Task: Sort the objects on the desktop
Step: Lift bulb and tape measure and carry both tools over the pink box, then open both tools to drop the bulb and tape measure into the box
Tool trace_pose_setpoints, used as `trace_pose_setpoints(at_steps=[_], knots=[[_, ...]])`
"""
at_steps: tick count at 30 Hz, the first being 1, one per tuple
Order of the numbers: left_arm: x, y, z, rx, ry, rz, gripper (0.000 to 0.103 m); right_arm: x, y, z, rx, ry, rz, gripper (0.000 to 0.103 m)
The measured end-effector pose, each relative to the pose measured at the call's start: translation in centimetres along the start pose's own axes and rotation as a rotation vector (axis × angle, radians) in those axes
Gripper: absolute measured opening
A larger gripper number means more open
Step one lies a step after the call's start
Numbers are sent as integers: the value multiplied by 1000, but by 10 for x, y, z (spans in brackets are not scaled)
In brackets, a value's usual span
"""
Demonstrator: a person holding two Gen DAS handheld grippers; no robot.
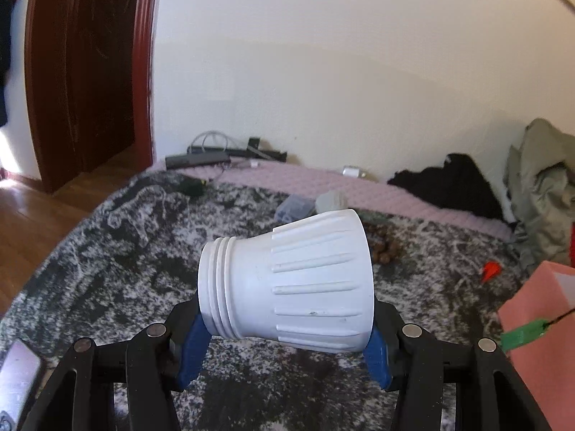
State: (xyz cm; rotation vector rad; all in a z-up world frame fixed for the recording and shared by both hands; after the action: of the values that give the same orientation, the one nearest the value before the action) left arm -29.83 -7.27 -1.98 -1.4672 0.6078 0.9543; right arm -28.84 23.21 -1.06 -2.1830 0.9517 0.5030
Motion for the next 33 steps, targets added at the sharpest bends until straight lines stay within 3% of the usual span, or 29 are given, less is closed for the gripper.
trace_pose_setpoints(at_steps=[8, 17, 25, 33], knots=[[-8, -75, 51, 95, 53, 78, 60, -11, -90, -41, -89, -88, 114, 0], [-8, -134, 162, 294, 170, 123, 60, -17, -192, -43, -54, -167, 242, 0], [10, -154, 271, 426, 296, 109, 60, -36, -266, -2, 108, -174, 378, 0], [34, -133, 332, 436, 379, 31, 60, -54, -285, 53, 262, -141, 400, 0]])
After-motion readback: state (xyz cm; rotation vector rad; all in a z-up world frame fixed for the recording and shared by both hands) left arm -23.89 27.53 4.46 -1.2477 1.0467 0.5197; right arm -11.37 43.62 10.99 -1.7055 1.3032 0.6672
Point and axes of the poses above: each gripper's, at about its wrist camera, not at the fingertips, and y roughly the way its jaws point, z to its right, x to its underside, the point moved 3 cm from there along y, roughly the way its jaws point, and after that the axes turned 9 degrees about -x, right-handed, at the moved point
